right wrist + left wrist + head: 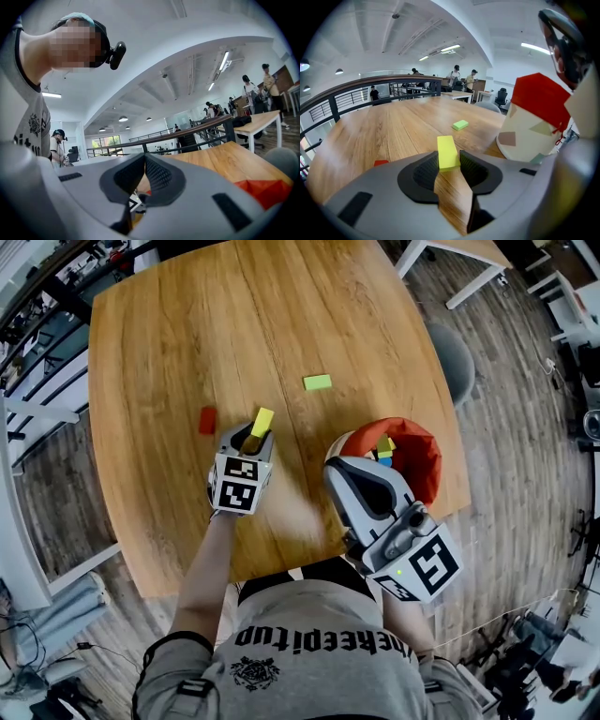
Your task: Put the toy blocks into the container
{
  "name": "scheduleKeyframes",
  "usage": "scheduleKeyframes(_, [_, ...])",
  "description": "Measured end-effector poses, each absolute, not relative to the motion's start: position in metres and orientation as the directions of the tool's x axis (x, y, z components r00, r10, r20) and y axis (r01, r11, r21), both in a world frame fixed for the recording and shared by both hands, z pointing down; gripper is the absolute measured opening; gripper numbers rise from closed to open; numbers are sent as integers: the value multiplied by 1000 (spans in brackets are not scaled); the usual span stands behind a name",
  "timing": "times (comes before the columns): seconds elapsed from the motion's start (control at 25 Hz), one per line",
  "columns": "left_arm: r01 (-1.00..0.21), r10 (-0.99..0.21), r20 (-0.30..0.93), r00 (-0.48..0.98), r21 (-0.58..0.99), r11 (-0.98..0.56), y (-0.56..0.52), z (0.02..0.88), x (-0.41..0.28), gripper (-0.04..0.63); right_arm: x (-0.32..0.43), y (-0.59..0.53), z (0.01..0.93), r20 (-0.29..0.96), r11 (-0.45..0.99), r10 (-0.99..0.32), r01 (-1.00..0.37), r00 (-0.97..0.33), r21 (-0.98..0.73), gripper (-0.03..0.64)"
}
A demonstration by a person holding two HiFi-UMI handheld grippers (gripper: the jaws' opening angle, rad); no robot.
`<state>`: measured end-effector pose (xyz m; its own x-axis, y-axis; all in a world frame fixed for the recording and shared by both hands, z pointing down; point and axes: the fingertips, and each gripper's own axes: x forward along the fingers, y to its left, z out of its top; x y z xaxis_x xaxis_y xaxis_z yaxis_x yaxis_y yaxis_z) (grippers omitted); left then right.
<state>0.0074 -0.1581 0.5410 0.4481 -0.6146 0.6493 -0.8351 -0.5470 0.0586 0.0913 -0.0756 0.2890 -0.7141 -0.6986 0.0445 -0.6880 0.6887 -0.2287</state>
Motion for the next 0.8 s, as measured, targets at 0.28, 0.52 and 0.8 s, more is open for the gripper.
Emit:
scheduleKeyframes(0.28, [-792, -623, 571, 534, 80, -606, -141, 498, 22, 150, 97, -65, 288, 48, 657, -732, -722, -680, -215, 12])
scheduleKeyframes(0.52, [-746, -608, 506, 611, 112, -656, -124, 464, 37, 150, 104, -53, 285, 43, 625, -761, -749, -647, -218, 14])
scheduleKeyframes(0.8, [-684, -582, 437, 686, 114, -720, -106, 427, 55, 150, 117, -39, 282, 37, 580, -801, -788, -598, -206, 14])
